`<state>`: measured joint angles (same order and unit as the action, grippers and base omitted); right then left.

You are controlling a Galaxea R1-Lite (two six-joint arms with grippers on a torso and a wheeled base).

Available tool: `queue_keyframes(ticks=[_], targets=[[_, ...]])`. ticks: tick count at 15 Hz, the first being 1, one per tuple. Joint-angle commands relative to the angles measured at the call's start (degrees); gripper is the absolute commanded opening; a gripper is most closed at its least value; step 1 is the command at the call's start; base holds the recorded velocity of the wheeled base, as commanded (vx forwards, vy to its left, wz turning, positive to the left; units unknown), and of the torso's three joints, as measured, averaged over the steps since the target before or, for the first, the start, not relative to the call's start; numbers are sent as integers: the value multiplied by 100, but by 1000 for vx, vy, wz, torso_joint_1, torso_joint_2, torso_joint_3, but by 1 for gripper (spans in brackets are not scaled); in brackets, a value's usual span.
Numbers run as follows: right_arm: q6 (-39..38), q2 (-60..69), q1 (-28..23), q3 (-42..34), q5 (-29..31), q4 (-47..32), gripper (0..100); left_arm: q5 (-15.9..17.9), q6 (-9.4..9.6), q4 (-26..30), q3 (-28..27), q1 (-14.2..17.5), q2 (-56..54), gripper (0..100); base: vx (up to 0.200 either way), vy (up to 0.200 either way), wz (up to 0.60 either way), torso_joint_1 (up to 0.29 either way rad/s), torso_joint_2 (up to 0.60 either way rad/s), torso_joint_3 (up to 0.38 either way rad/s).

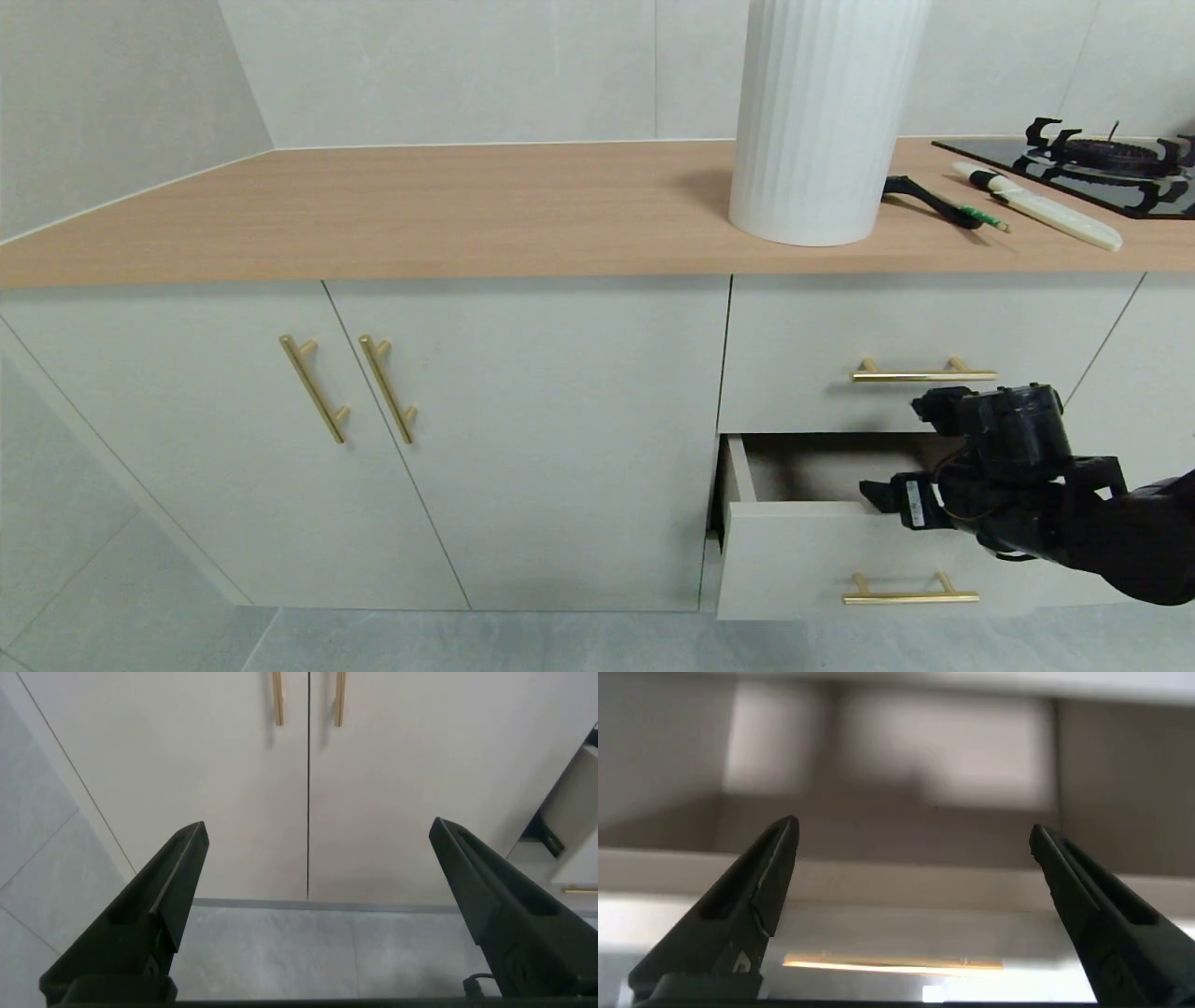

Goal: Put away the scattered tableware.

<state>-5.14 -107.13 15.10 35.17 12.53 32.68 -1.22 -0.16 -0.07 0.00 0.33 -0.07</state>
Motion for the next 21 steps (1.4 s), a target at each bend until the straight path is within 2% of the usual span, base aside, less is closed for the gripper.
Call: queue_keyframes(ticks=[1, 4, 5, 7, 15, 21], targets=[[93, 790, 63, 148, -199, -913, 100, -1, -2, -1, 0, 2, 7, 100, 0, 0, 0, 0, 0, 0], [110, 1643, 300, 992, -286, -4147, 100, -1, -2, -1, 0, 2, 7, 100, 0, 0, 0, 0, 0, 0], [101, 1801, 326, 1247, -401, -4824, 100, -1, -2, -1, 0, 2, 7, 100, 0, 0, 0, 0, 0, 0], [119, 1933, 335, 1308, -541, -5167, 100, -1, -2, -1, 0, 2, 7, 100, 0, 0, 0, 0, 0, 0], [84, 1819, 326, 1343, -489, -5026, 100, -1, -2, -1, 0, 2, 7, 100, 0, 0, 0, 0, 0, 0], [5, 3436, 326, 1475, -489, -4921, 100, -1, -2, -1, 0, 2, 7, 100, 0, 0, 0, 0, 0, 0]])
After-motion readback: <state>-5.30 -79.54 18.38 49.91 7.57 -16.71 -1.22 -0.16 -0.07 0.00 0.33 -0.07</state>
